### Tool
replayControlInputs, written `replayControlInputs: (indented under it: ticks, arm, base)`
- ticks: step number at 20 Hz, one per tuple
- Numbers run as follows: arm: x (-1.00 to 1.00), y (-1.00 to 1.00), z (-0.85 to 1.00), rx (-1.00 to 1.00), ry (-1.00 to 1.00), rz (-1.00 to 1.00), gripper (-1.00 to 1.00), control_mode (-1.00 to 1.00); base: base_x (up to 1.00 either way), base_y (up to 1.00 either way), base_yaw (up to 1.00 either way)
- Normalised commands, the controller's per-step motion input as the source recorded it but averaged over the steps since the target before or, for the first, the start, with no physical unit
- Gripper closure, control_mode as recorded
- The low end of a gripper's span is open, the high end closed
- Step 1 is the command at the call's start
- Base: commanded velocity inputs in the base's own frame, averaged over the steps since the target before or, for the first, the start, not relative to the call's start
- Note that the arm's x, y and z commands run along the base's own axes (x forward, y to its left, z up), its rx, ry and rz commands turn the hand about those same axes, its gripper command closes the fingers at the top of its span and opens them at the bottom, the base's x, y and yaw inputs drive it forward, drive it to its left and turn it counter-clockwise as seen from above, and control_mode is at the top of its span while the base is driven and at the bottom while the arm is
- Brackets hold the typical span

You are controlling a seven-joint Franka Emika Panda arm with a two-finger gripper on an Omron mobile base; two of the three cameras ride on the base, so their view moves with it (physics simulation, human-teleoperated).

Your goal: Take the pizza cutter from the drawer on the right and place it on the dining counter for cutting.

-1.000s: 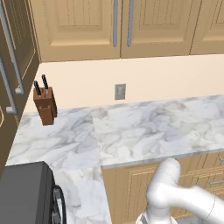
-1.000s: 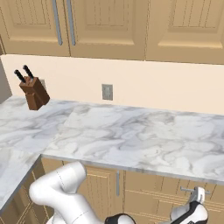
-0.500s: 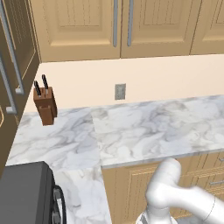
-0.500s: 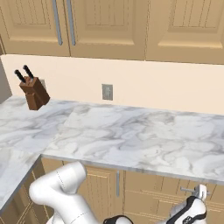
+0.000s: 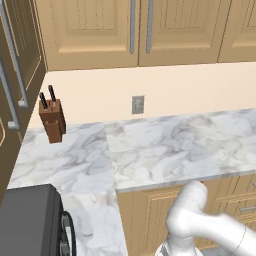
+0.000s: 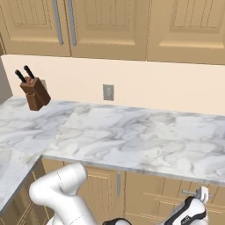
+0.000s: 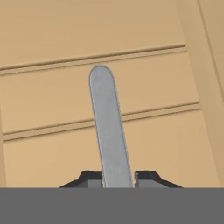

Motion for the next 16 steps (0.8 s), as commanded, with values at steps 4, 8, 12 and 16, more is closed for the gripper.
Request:
replayControlInputs:
  ticks: [4, 8, 12, 16]
  arm:
    - [-0.64, -0.5, -0.18, 0.0, 0.0, 0.0, 1.0, -1.0]
    - [-0.72, -0.6, -0.22, 0.0, 0.0, 0.0, 1.0, -1.0]
    - [-0.81, -0.69, -0.2, 0.0, 0.0, 0.0, 1.0, -1.0]
    - [-0.89, -0.75, -0.19, 0.0, 0.0, 0.0, 1.0, -1.0]
  base:
    - [0.0, 0.0, 0.0]
    - [0.0, 0.0, 0.0]
    - [0.0, 0.0, 0.0]
    - [0.0, 0.0, 0.0]
